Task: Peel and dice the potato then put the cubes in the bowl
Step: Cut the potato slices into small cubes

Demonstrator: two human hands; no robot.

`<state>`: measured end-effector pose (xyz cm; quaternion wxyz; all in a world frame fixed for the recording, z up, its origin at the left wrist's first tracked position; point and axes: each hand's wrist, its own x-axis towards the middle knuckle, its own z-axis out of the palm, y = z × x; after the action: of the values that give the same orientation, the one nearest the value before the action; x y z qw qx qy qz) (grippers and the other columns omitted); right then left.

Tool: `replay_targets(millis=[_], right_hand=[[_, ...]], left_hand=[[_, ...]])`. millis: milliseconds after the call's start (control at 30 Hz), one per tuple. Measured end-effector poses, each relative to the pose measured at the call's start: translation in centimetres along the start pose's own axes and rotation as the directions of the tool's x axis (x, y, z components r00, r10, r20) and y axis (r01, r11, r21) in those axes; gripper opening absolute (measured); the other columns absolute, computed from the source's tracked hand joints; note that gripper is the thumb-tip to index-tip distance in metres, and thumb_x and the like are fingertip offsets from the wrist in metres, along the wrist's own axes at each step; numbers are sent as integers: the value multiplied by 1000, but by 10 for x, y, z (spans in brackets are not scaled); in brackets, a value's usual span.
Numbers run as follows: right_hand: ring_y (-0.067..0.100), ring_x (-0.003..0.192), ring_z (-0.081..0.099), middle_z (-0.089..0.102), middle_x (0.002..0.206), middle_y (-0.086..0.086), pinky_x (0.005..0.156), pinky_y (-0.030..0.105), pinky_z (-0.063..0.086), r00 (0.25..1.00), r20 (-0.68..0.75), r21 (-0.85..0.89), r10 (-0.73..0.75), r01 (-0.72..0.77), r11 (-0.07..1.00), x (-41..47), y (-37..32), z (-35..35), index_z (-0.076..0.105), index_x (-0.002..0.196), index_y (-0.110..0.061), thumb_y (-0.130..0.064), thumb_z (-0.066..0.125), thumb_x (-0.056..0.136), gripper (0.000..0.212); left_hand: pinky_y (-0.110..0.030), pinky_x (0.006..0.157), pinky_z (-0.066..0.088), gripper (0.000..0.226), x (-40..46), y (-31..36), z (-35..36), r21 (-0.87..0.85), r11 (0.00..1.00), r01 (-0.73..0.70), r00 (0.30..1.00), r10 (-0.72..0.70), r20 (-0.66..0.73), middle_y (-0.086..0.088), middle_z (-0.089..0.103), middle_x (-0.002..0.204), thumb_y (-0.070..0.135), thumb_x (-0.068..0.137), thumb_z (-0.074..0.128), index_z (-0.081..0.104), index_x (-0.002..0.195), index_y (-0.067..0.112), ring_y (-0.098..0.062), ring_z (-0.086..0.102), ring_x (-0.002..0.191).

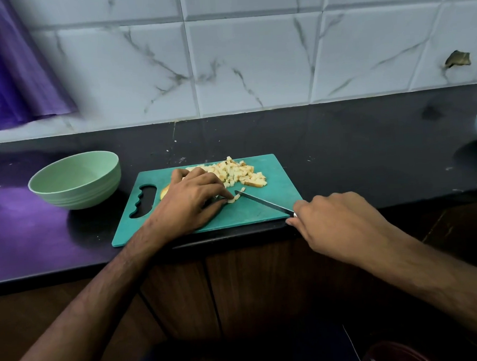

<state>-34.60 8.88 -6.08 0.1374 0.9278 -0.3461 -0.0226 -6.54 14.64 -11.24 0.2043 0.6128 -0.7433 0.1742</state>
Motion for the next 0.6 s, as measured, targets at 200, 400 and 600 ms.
replay_targets(millis=[200, 400, 600], right_hand=[[5, 61, 41, 44, 77, -9, 51, 27, 30, 995, 96, 145, 35, -49, 988, -2, 3, -1, 33, 76, -29, -56, 23, 106, 42], [8, 55, 36, 38, 72, -7, 51, 29, 31, 998, 54, 74, 13, -17, 997, -6, -9, 8, 40, 93, -25, -51, 24, 108, 34], [9, 54, 34, 35, 69, -7, 51, 30, 32, 1000, 12, 12, 29, -29, 999, -2, -13, 4, 36, 94, -24, -49, 22, 109, 32]], left_hand=[[-42, 86, 37, 36, 0, 0, 0, -16, 1000, -5, 1000, 5, 0, 16, 67, 107, 53, 98, 45, 75, 108, 35, -10, 56, 104], [-43, 85, 38, 37, 0, 0, 0, -20, 1000, -14, 1000, 14, -5, 14, 67, 107, 53, 98, 45, 75, 107, 34, -11, 56, 104], [-40, 86, 35, 39, 0, 1, 0, -30, 1000, -6, 1000, 6, 0, 15, 67, 107, 55, 97, 44, 75, 106, 34, -11, 56, 104]])
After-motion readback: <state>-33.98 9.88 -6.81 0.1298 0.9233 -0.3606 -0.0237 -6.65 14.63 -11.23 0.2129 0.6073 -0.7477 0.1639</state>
